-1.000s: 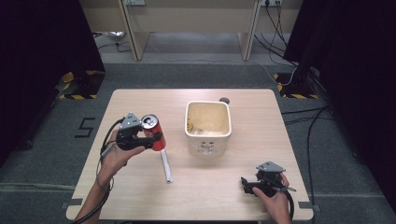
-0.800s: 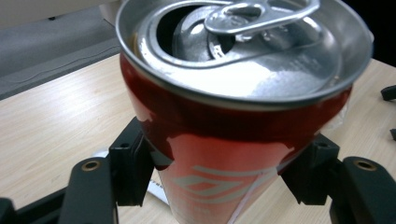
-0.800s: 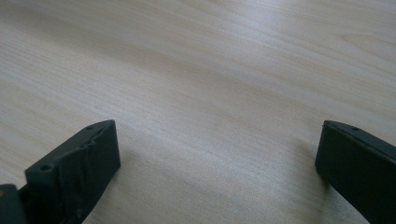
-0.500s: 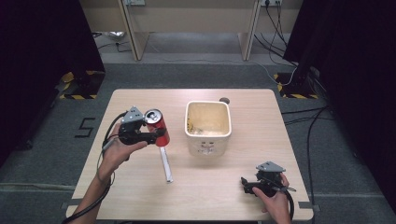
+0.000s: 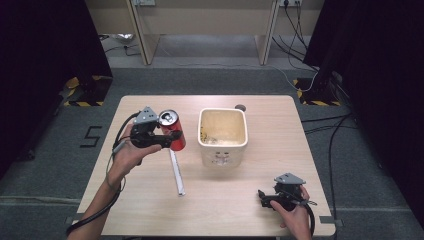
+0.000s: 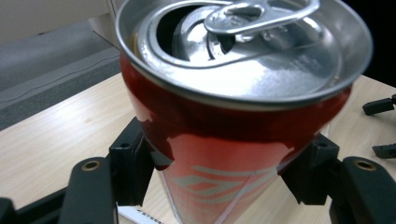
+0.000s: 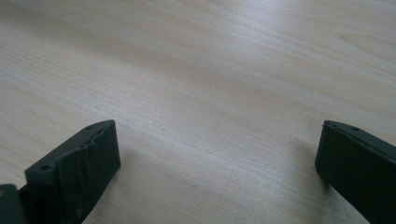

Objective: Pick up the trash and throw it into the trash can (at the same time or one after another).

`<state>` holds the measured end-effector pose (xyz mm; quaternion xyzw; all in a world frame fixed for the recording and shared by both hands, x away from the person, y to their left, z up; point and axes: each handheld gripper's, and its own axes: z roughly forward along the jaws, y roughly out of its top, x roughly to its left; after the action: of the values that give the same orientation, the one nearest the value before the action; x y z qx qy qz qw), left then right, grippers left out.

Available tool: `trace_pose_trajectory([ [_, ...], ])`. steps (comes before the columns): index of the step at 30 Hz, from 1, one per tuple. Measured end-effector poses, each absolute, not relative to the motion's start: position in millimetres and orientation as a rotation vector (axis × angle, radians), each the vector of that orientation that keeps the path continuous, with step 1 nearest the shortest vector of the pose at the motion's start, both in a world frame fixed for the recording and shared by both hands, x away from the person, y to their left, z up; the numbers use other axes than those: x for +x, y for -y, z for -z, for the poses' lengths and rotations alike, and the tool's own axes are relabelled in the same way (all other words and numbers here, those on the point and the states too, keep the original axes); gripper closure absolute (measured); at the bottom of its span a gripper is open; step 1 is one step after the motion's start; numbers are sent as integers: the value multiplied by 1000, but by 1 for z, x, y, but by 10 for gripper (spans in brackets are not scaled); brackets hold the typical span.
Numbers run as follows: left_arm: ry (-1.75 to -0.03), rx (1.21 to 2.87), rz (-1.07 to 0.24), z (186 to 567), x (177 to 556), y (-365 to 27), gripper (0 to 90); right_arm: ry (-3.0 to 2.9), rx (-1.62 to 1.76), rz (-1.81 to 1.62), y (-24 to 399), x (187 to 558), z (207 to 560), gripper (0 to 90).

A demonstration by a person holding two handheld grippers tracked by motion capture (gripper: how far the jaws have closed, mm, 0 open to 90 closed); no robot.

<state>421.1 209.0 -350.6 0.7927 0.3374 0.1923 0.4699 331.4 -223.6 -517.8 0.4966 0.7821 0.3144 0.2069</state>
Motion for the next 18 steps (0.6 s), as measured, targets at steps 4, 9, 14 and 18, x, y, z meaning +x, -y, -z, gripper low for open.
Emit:
trace_pose_trajectory([
  [4,-821,1944,-468,343,424,-207,343,-2177,1384,-877,224,331,518,3],
  [9,-814,1931,-464,335,425,-207,343,-2177,1383,-877,224,331,518,3],
  [14,-802,1933,-464,328,426,-204,343,-2177,1381,-877,224,331,518,3],
  [18,-794,1935,-461,326,427,-200,343,-2177,1383,-877,224,331,518,3],
])
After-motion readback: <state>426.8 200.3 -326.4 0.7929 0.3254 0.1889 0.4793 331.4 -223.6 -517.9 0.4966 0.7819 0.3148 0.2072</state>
